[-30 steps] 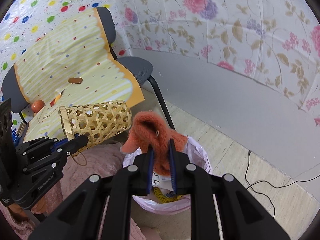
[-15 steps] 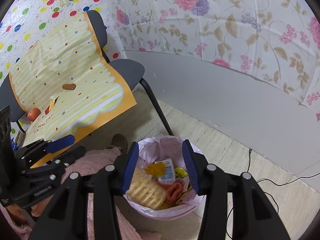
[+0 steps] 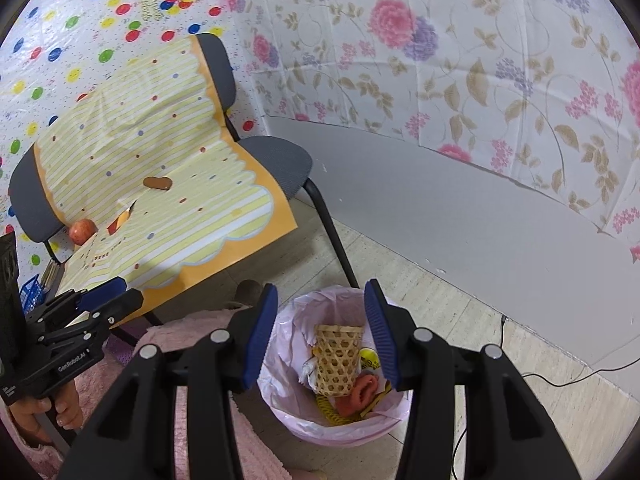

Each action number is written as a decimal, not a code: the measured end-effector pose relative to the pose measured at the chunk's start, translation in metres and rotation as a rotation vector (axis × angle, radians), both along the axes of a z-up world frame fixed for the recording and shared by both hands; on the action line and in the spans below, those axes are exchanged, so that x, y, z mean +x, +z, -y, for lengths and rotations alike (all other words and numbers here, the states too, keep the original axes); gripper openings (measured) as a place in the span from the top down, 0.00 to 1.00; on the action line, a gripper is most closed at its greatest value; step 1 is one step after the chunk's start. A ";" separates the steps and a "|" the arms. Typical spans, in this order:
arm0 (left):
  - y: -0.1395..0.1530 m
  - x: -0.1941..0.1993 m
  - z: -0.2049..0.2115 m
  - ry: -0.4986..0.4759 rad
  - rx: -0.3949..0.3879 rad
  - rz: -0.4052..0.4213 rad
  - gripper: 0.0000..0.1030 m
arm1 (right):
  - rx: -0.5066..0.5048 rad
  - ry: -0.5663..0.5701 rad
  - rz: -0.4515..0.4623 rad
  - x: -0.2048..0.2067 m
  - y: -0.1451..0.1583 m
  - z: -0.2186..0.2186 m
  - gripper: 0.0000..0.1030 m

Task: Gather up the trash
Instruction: 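Move both grippers back from the wastebasket to the chair, then grasp the red box with the left gripper while the right gripper grasps the wooden spatula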

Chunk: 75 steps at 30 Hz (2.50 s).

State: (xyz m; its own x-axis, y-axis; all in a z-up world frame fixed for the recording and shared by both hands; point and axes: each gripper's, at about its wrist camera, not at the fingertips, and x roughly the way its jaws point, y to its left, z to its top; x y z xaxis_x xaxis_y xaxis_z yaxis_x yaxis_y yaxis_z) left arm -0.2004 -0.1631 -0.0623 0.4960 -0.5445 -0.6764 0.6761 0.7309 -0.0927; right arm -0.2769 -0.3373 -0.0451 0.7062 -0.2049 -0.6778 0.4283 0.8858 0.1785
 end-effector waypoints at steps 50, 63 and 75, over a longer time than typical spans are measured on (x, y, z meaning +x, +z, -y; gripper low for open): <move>-0.010 0.276 -0.122 0.653 0.063 -0.093 0.15 | -0.178 0.429 0.037 0.337 -0.006 -0.096 0.33; -0.044 0.324 -0.115 0.718 0.095 -0.203 0.23 | -0.172 0.422 0.009 0.363 -0.018 -0.088 0.32; -0.020 0.266 -0.154 0.649 0.018 -0.101 0.27 | -0.148 0.496 -0.011 0.374 -0.025 -0.109 0.32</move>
State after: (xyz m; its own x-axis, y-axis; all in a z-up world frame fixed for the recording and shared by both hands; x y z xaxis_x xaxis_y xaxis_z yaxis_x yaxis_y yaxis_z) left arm 0.0654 -0.0089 -0.0826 0.6534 -0.1449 -0.7430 0.0864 0.9894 -0.1169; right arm 0.0969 -0.2287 -0.0702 0.7359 0.0588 -0.6745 -0.0490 0.9982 0.0336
